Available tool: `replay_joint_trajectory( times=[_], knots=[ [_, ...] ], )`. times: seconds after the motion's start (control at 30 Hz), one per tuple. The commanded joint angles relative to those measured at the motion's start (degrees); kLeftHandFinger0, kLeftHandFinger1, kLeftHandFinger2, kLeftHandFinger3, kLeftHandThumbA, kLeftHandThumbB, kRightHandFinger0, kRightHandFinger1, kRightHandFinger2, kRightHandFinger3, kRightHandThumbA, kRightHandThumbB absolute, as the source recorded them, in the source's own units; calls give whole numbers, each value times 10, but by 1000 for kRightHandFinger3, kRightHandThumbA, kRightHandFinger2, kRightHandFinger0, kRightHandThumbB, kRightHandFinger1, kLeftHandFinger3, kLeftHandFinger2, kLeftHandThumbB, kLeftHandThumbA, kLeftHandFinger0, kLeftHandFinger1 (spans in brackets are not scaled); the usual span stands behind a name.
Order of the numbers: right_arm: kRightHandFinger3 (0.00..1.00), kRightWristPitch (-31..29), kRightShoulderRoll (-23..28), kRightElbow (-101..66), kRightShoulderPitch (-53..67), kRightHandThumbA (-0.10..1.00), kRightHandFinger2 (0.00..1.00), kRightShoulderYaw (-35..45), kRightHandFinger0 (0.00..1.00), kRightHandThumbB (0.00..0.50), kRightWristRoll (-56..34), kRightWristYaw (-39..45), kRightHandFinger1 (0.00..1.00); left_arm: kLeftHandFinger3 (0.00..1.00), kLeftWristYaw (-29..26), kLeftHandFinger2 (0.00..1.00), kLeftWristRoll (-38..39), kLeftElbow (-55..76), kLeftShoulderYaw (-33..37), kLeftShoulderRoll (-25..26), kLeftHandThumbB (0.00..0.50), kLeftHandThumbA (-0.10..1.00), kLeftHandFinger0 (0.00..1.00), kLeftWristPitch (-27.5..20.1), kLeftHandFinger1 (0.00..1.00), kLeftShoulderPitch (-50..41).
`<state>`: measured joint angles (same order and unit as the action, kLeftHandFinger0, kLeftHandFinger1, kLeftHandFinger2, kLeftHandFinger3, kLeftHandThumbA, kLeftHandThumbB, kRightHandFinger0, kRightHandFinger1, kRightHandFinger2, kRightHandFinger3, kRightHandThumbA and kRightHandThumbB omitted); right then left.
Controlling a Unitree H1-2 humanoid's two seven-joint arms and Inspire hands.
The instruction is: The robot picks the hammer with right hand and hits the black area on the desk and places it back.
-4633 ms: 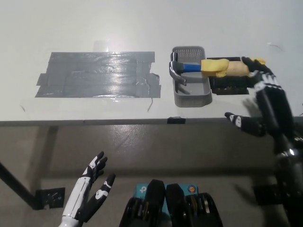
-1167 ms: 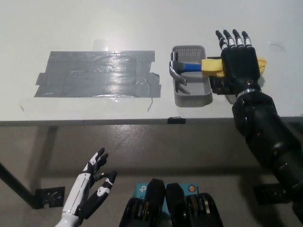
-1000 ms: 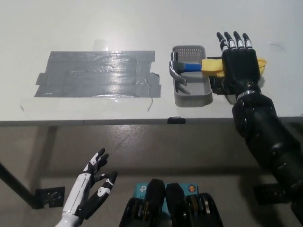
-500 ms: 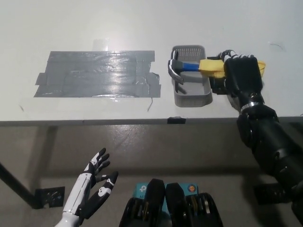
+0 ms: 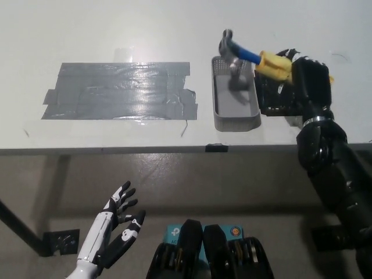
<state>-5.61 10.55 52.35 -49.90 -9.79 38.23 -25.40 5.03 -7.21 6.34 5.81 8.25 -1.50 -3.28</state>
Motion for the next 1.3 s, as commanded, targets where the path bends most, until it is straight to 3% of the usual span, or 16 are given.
replay_joint_trajectory(
  times=[0.0,0.1,0.23,0.33,0.37,0.4,0.43,0.5,0.57,0.73,0.77,0.9,1.03,1.1,1.2,1.27],
  knots=[
    [901,48,-8,-116,-49,-100,848,99,5,105,-209,162,441,1000,10,980,5,21,-3,9,0,664,715,-4,876,11],
    [848,57,0,-122,-56,-100,840,120,7,125,-235,197,460,1000,12,970,5,19,-3,11,3,672,697,-4,862,14],
    [861,112,22,-137,-70,-100,866,139,40,85,-266,272,579,1000,12,964,2,20,-2,12,9,699,693,-2,854,14],
    [903,137,43,-145,-77,-100,889,139,50,95,-273,319,615,1000,12,957,3,20,-2,12,5,691,687,-3,845,14],
    [1000,159,63,-149,-83,-100,966,135,85,107,-281,361,660,1000,12,951,2,21,-1,12,8,690,683,-3,839,14],
    [1000,170,70,-152,-87,-100,979,133,93,104,-282,373,665,1000,13,948,2,21,-1,14,7,691,681,-3,837,16],
    [1000,192,82,-159,-93,-100,990,131,98,100,-287,397,656,1000,12,941,1,20,-2,14,9,690,673,-3,828,17],
    [1000,220,118,-152,-111,-100,925,111,77,152,-274,446,587,1000,14,938,4,21,-3,14,10,688,672,0,826,17],
    [1000,228,144,-158,-121,-100,880,88,69,161,-257,482,562,1000,13,936,5,20,-4,15,12,684,671,-2,824,17],
    [1000,227,219,-203,-129,-100,934,34,112,129,-245,601,599,990,14,915,5,15,-3,16,0,650,652,-12,807,18],
    [1000,265,230,-219,-132,-100,953,24,108,128,-239,620,612,989,15,914,4,14,-2,17,0,649,650,-11,804,18],
    [1000,245,268,-242,-131,-100,899,-14,91,127,-219,674,594,982,14,899,1,13,-3,19,5,651,637,-8,788,21],
    [1000,267,283,-249,-132,-100,839,-16,0,127,-234,700,476,984,15,892,3,10,-3,19,0,656,634,-9,780,21],
    [1000,260,290,-254,-135,-100,829,-25,0,137,-223,703,442,984,14,890,3,11,-4,18,0,651,633,-9,776,22],
    [1000,230,301,-250,-142,-100,860,-37,0,104,-212,711,472,978,13,875,5,12,-4,17,0,622,621,-12,761,21],
    [1000,242,304,-253,-147,-100,862,-42,0,101,-209,718,482,974,13,870,5,10,-4,17,0,618,617,-15,756,21]
  ],
)
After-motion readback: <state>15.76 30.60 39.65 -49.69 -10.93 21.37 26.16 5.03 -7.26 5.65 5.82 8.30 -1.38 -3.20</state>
